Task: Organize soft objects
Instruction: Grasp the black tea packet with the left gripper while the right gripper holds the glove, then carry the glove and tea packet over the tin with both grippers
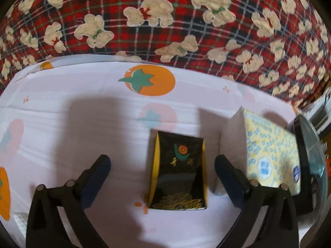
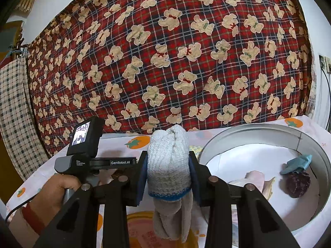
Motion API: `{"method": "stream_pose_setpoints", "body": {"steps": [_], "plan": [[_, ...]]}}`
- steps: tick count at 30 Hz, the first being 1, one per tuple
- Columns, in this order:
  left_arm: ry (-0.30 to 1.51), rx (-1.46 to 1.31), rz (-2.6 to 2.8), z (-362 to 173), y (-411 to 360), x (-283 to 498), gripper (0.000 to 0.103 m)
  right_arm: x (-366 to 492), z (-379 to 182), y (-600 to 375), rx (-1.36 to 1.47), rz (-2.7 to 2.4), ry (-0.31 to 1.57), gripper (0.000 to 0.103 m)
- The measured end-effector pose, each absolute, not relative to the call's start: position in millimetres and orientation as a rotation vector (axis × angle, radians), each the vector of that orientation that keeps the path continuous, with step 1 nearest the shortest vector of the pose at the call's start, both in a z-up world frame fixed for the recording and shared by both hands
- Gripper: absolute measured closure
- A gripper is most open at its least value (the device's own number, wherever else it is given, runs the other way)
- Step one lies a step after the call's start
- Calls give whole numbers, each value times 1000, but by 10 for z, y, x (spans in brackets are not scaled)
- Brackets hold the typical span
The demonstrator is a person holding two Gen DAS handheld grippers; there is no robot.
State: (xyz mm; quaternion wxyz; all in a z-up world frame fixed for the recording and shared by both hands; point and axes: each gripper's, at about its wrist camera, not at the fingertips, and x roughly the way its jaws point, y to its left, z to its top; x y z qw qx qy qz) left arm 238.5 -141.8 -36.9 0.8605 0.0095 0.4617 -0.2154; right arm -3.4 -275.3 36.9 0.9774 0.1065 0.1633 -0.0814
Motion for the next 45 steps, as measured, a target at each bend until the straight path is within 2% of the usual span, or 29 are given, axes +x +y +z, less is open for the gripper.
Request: {"method": "stream_pose_setpoints", "body": {"steps": [1,2,4,5,7,9,11,13,17,23,28,36,45], "plan": [[970,50,-451,-375,-1421,2379,6,-33,368,-2755,215,-166,329,64],[967,81,-452,-380,-1430,2366,2,-34,366,-2758,216,-167,331,64],[943,278,-416,-455,-1575,2261,0,-31,362,-2759,220,-168,332,64],[898,301,-395,-450,-1592,2215,0,-33,361,-2759,221,-169,332,64],[931,244,-390,-468,-1535,2250,1,-31,363,-2756,215,-169,332,64],[934,202,-391,-485,-1474,2282,9,-29,356,-2757,207,-175,332,64],[917,191,-373,-477,-1458,2265,35,-30,351,-2770,207,-182,329,64],[894,190,-364,-453,-1439,2236,49,-33,353,-2780,209,-189,327,64],[878,163,-351,-424,-1390,2182,49,-24,340,-2837,221,-209,329,64],[782,-27,-378,-247,-1160,1947,49,-53,354,-2883,223,-243,310,64],[630,-128,-405,19,-1084,1504,49,-86,355,-2962,234,-282,299,64],[454,-154,-368,170,-1055,895,49,-157,362,-2995,209,-301,285,64],[370,-117,-375,230,-1205,474,49,-367,354,-3139,157,-349,271,64]]}}
